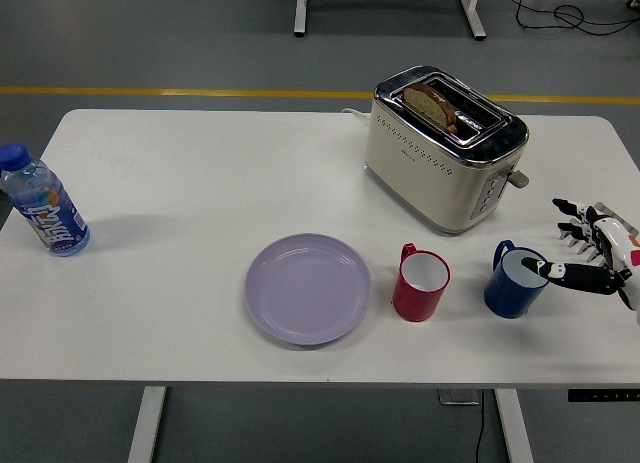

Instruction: Pick up the cup,pour liquid into bread,place the cup on the desk

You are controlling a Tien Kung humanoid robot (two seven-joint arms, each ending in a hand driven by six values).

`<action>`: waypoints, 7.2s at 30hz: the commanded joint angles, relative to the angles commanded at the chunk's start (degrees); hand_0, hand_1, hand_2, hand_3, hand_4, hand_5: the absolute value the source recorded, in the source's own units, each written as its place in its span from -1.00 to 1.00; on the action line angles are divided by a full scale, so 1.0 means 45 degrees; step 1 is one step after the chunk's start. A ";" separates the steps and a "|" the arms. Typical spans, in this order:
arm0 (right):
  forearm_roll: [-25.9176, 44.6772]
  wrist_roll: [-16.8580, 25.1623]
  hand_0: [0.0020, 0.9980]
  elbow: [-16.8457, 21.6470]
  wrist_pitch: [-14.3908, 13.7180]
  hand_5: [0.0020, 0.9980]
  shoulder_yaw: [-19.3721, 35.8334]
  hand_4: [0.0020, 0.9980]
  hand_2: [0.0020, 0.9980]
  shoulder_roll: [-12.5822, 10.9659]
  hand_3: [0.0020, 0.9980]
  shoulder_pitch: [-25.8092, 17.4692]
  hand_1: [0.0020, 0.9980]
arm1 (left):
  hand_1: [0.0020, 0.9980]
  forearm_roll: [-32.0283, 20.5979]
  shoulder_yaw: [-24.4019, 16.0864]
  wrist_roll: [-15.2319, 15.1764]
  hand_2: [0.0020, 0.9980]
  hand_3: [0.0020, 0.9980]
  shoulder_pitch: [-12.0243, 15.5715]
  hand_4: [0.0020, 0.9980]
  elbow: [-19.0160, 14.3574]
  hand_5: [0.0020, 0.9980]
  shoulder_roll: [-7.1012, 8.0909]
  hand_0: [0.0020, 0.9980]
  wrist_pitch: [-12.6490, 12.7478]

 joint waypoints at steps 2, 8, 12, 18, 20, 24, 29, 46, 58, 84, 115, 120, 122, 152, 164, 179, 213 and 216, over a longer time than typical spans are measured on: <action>-0.0129 -0.0030 0.87 -0.0092 -0.0035 -0.62 -0.0083 0.91 0.89 0.0057 0.81 0.0062 0.73 | 0.46 -0.0001 0.0008 -0.0001 0.48 0.18 -0.0001 -0.44 -0.0001 1.00 0.0000 0.41 0.0002; -0.0537 -0.0127 0.86 -0.0419 -0.0063 -0.61 -0.0260 0.94 0.90 0.0169 0.80 0.0272 0.73 | 0.46 -0.0028 0.0030 -0.0021 0.48 0.17 -0.0006 -0.44 0.0002 1.00 0.0005 0.41 0.0013; -0.0821 -0.0250 0.86 -0.0683 -0.0028 -0.61 -0.0370 0.94 0.90 0.0268 0.80 0.0447 0.73 | 0.46 -0.0108 0.0081 -0.0053 0.48 0.17 -0.0020 -0.44 0.0003 1.00 0.0015 0.41 0.0014; -0.0965 -0.0499 0.86 -0.0994 -0.0123 -0.63 -0.0592 0.95 0.90 0.0322 0.80 0.0664 0.73 | 0.45 -0.0154 0.0101 -0.0067 0.47 0.16 -0.0023 -0.44 0.0006 1.00 0.0010 0.41 0.0024; -0.1012 -0.0581 0.86 -0.1106 -0.0181 -0.63 -0.0662 0.95 0.89 0.0338 0.79 0.0733 0.73 | 0.45 -0.0147 0.0100 -0.0066 0.47 0.16 -0.0024 -0.44 0.0006 1.00 0.0013 0.41 0.0028; -0.1079 -0.0711 0.86 -0.1296 -0.0274 -0.63 -0.0807 0.95 0.89 0.0387 0.79 0.0837 0.73 | 0.45 -0.0113 0.0073 -0.0055 0.47 0.16 -0.0029 -0.44 0.0010 1.00 0.0010 0.41 0.0042; -0.1080 -0.0777 0.86 -0.1445 -0.0317 -0.64 -0.0950 0.95 0.89 0.0447 0.78 0.0897 0.72 | 0.45 -0.0159 0.0111 -0.0079 0.47 0.16 -0.0036 -0.44 0.0009 1.00 0.0018 0.41 0.0040; -0.1244 -0.1160 0.85 -0.1777 -0.0510 -0.67 -0.1346 0.95 0.89 0.0577 0.77 0.1054 0.71 | 0.45 -0.0133 0.0087 -0.0058 0.47 0.15 -0.0047 -0.44 0.0011 1.00 0.0019 0.41 0.0052; -0.1491 -0.1494 0.84 -0.2037 -0.0934 -0.69 -0.1717 0.94 0.89 0.0719 0.77 0.1214 0.71 | 0.45 -0.0057 0.0035 -0.0024 0.47 0.15 -0.0065 -0.44 0.0016 1.00 0.0021 0.41 0.0067; -0.2121 -0.2054 0.84 -0.2714 -0.1638 -0.69 -0.2052 0.93 0.89 0.1218 0.77 0.1690 0.71 | 0.45 -0.0081 0.0032 -0.0027 0.47 0.16 -0.0105 -0.44 0.0011 1.00 0.0041 0.41 0.0079; -0.2210 -0.2465 0.85 -0.3003 -0.2019 -0.67 -0.2492 0.93 0.88 0.1343 0.77 0.1941 0.70 | 0.45 0.0007 -0.0050 0.0023 0.47 0.17 -0.0127 -0.44 0.0026 1.00 0.0054 0.41 0.0100; -0.2234 -0.2556 0.85 -0.3140 -0.2124 -0.67 -0.2588 0.93 0.87 0.1408 0.76 0.2108 0.69 | 0.45 -0.0010 -0.0039 0.0019 0.47 0.17 -0.0142 -0.44 0.0022 1.00 0.0063 0.41 0.0100; -0.2246 -0.2601 0.85 -0.3217 -0.2176 -0.66 -0.2623 0.93 0.84 0.1433 0.75 0.2162 0.68 | 0.44 -0.0026 -0.0031 0.0015 0.47 0.16 -0.0145 -0.44 0.0023 1.00 0.0063 0.41 0.0101; -0.2318 -0.2909 0.82 -0.3809 -0.2713 -0.63 -0.2991 0.93 0.78 0.1665 0.71 0.2561 0.60 | 0.44 0.0024 -0.0082 0.0047 0.47 0.17 -0.0105 -0.44 0.0025 1.00 0.0065 0.41 0.0121; -0.2101 -0.2962 0.71 -0.3873 -0.2989 -0.57 -0.3094 0.91 0.67 0.1726 0.62 0.2632 0.48 | 0.44 0.0185 -0.0180 0.0114 0.47 0.17 -0.0066 -0.44 0.0027 1.00 0.0069 0.41 0.0135; -0.1792 -0.2989 0.61 -0.3957 -0.3393 -0.55 -0.3145 0.89 0.57 0.1766 0.55 0.2668 0.37 | 0.45 0.0066 -0.0113 0.0079 0.47 0.17 -0.0092 -0.44 0.0019 1.00 0.0072 0.41 0.0125; -0.1700 -0.3340 -0.05 -0.3998 -0.4091 -0.76 -0.3214 0.56 0.15 0.1799 0.20 0.2692 -0.08 | 0.45 0.0031 -0.0093 0.0067 0.47 0.16 -0.0113 -0.44 0.0021 1.00 0.0081 0.41 0.0120; -0.1718 -0.3350 -0.05 -0.3994 -0.4083 -0.76 -0.3234 0.56 0.15 0.1808 0.20 0.2695 -0.08 | 0.45 0.0044 -0.0102 0.0074 0.47 0.16 -0.0114 -0.44 0.0021 1.00 0.0082 0.41 0.0120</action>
